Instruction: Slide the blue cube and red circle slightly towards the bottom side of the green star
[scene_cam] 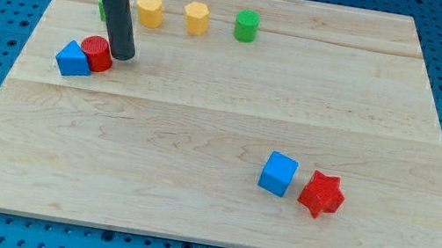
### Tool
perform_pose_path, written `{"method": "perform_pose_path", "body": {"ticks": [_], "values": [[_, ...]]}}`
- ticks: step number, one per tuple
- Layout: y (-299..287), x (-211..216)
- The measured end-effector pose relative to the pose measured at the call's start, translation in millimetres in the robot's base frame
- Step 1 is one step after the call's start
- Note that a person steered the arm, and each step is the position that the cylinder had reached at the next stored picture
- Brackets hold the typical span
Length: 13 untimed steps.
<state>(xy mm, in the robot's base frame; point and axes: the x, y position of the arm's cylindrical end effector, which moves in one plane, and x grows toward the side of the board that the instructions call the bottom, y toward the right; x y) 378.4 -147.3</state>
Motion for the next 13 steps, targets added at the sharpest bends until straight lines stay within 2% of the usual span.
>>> {"method": "perform_pose_path", "body": {"ticks": [1, 2, 3, 7, 8, 9, 10, 13], "values": [[5.1, 37.2], [-27.4, 75.1], [-76.9, 79.9], [-113.9, 17.1], [-110.0, 21.4], [-122.3, 62.9], [-89.6, 85.2], [-84.5, 52.6]]}}
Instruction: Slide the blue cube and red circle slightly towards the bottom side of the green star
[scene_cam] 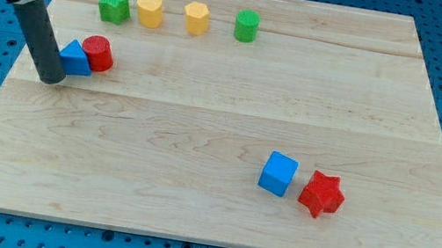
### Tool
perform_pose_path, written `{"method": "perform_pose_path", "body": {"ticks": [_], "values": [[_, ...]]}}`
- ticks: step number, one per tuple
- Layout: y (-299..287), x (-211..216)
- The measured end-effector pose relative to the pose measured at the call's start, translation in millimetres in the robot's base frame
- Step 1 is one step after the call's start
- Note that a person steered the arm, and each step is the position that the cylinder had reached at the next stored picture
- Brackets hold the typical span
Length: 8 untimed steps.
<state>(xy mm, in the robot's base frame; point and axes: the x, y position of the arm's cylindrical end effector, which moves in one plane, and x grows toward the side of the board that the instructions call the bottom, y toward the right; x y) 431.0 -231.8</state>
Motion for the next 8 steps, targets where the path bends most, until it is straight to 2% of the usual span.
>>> {"method": "perform_pose_path", "body": {"ticks": [2, 6, 8], "values": [[-6.5, -19.4], [18.0, -29.6], [-54.3, -30.6]]}}
